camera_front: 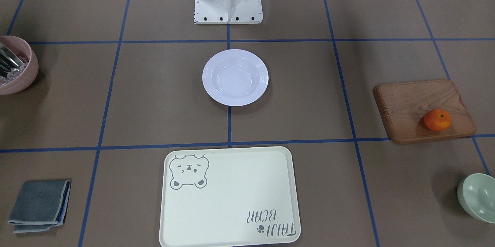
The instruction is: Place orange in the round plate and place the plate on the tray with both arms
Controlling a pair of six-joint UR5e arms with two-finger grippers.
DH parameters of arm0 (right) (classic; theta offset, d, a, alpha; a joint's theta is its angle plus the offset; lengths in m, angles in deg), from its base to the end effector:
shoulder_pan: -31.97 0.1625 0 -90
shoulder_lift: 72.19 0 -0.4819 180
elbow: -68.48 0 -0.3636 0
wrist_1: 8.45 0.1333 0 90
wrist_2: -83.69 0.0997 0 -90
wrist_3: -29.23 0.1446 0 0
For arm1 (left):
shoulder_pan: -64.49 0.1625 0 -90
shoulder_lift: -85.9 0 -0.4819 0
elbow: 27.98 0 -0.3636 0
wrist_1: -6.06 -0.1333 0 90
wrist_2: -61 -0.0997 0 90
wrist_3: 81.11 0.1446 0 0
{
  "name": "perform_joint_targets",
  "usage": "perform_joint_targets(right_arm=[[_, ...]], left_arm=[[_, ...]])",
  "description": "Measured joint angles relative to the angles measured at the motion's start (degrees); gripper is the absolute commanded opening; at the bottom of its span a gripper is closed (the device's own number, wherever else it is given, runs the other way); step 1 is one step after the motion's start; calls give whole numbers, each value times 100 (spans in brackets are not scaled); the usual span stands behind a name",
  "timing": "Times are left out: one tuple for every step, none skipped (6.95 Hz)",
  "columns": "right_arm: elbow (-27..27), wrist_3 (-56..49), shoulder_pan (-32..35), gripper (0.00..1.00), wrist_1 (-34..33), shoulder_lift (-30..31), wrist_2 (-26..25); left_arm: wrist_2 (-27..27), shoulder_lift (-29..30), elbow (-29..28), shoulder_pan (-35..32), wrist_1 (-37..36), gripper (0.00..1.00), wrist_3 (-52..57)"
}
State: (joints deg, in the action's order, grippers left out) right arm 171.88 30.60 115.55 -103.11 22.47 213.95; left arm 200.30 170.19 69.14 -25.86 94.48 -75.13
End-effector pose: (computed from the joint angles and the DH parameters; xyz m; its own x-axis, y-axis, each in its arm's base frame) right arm -0.0082 -0.4293 0.6905 0.7556 -0.1073 0.6461 0.0935 0.9941 0.0557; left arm -0.0262 -0.4148 0.7277 0.6492 0.0980 -0.7543 -0.0619 0.9952 0.0760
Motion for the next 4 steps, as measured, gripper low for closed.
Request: perform_joint_targets(right_arm=[[1,3,0,100,0,0,0],[-5,6,0,100,0,-14,-2],[-5,8,3,100,0,-41,-2],[36,6,25,100,0,-57,2]], left_arm=[[-2,8,2,0,0,98,-10],[-4,22,9,0,0,98,-30],[-2,47,21,0,0,98,-39],[-2,72,56,0,0,98,-42]])
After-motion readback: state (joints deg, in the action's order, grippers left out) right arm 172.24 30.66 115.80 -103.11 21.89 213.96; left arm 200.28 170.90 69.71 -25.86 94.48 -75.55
